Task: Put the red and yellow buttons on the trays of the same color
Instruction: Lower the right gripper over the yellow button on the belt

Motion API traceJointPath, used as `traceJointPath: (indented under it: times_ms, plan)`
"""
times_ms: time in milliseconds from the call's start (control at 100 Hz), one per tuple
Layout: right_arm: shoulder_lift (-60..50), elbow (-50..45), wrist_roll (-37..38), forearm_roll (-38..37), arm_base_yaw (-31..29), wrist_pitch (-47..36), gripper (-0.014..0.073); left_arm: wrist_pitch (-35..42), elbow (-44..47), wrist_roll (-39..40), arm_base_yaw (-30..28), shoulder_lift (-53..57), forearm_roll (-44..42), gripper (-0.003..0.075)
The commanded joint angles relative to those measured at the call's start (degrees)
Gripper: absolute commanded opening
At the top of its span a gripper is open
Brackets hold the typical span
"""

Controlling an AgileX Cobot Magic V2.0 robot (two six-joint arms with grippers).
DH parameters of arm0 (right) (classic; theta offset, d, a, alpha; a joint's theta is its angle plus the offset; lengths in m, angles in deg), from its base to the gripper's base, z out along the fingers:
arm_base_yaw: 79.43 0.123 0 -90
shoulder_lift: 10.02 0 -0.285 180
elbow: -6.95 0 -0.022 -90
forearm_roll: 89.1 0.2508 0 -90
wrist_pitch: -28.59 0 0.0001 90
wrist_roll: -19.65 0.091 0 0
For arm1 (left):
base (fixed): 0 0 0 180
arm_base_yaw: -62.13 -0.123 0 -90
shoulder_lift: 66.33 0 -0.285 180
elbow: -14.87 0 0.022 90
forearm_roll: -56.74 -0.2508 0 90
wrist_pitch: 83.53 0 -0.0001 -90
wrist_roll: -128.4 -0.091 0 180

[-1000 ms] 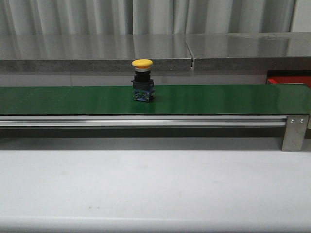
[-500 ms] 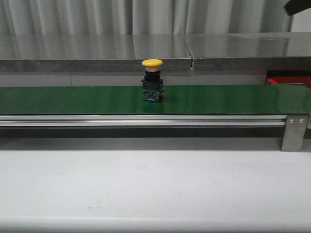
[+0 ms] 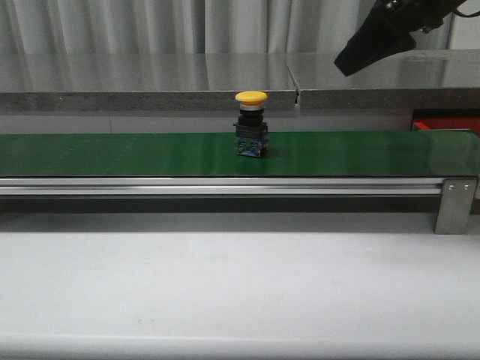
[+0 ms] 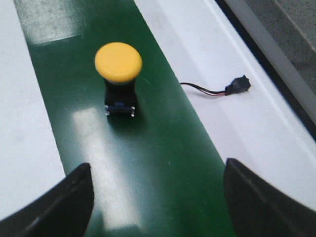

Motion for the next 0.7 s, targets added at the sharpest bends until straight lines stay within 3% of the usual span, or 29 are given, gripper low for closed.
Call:
traceJointPath:
  times_ms: [0, 490, 690]
  plan:
    - [-2.0, 1.2, -0.6, 2.7, 1.3, -2.0, 0.0547, 3.6, -1.5, 0.1, 0.4, -0.3, 1.5, -0.0020]
    - [4.6, 1.2, -0.7, 3.4, 6.3, -6.1, 0.0547, 3.6, -1.5, 0.1, 0.4, -0.3, 1.5, -0.0020]
    - [6.1, 1.3, -3.3, 7.5, 6.3, -6.9, 0.0542, 3.6, -1.5, 0.1, 0.4, -0.3, 1.5, -0.0020]
